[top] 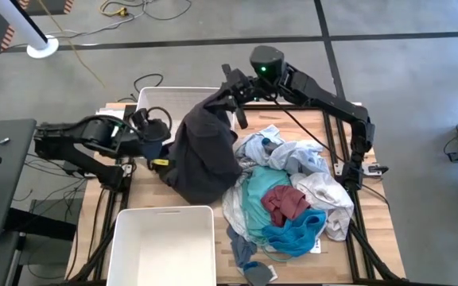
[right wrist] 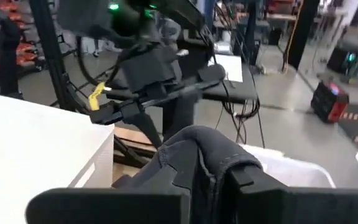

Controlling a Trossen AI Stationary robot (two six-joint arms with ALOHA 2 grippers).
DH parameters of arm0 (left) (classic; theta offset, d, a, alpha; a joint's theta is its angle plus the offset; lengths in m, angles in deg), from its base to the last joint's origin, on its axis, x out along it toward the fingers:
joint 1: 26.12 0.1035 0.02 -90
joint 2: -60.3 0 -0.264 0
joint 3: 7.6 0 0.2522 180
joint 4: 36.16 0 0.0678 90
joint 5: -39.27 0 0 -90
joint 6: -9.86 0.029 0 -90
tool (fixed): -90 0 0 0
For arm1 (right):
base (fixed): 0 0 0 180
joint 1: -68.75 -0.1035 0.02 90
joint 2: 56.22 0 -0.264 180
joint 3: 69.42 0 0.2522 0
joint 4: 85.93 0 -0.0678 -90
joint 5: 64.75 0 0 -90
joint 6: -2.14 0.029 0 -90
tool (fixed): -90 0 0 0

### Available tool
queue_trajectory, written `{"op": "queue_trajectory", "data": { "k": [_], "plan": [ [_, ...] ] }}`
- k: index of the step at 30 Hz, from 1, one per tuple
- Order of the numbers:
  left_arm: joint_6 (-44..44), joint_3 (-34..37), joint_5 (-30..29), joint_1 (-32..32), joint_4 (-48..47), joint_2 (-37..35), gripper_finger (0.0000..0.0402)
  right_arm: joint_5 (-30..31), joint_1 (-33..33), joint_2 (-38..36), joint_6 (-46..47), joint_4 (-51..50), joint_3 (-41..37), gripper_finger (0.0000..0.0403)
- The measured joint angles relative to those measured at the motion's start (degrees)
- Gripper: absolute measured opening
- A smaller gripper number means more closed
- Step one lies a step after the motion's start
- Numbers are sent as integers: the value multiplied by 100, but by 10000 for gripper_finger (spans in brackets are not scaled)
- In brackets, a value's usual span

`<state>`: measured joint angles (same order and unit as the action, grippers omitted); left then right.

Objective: Sort clothes
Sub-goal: Put the black shorts into the top white laundry bin

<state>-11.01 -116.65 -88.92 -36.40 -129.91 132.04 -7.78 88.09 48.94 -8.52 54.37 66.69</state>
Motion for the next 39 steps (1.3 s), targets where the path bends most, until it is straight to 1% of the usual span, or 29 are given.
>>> {"op": "queue_trajectory", "data": {
  "k": [3, 6, 8, 10, 13, 16, 19, 21, 23, 25, 28, 29, 32, 37, 39],
  "plan": [
    [-183, 0, 63, 2, 93, -25, 251, -8, -106, -39, -50, 290, 2, 54],
    [-225, 59, 64, 2, 333, -15, 280, -27, -194, -95, -54, 358, 78, 47],
    [-231, 199, 68, 66, 571, -19, 285, -81, -261, -100, -54, 488, 137, 38],
    [-248, 342, 67, 181, 721, -13, 285, -242, -329, -100, -53, 499, 260, 25],
    [-260, 680, 75, 373, 929, -19, 282, -299, -478, -98, -132, 512, 438, 9],
    [-252, 1027, 107, 514, 1173, -19, 282, -313, -616, -98, -177, 492, 574, 7],
    [161, 1329, 261, 553, 1691, -19, 279, -307, -700, -87, -177, 464, 662, 8],
    [540, 1452, 506, 553, 2101, -19, 264, -304, -710, -87, -175, 462, 697, 9],
    [845, 1480, 655, 550, 2402, -13, 228, -305, -710, -87, -175, 460, 711, 9],
    [1138, 1480, 667, 535, 2592, -13, 169, -307, -712, -96, -140, 389, 714, 9],
    [1503, 1483, 667, 538, 2734, -64, 49, -305, -676, -107, -52, 196, 725, 12],
    [1559, 1488, 667, 538, 2730, -93, 26, -307, -659, -109, -36, 91, 725, 15],
    [1655, 1488, 575, 542, 2730, -235, 6, -307, -605, -109, -35, -305, 729, 29],
    [1706, 1410, 455, 542, 2871, -676, 2, -298, -511, -109, -136, -1124, 729, 53],
    [1785, 1296, 378, 542, 3069, -900, 2, -177, -484, -109, -274, -1512, 729, 60]
  ]
}}
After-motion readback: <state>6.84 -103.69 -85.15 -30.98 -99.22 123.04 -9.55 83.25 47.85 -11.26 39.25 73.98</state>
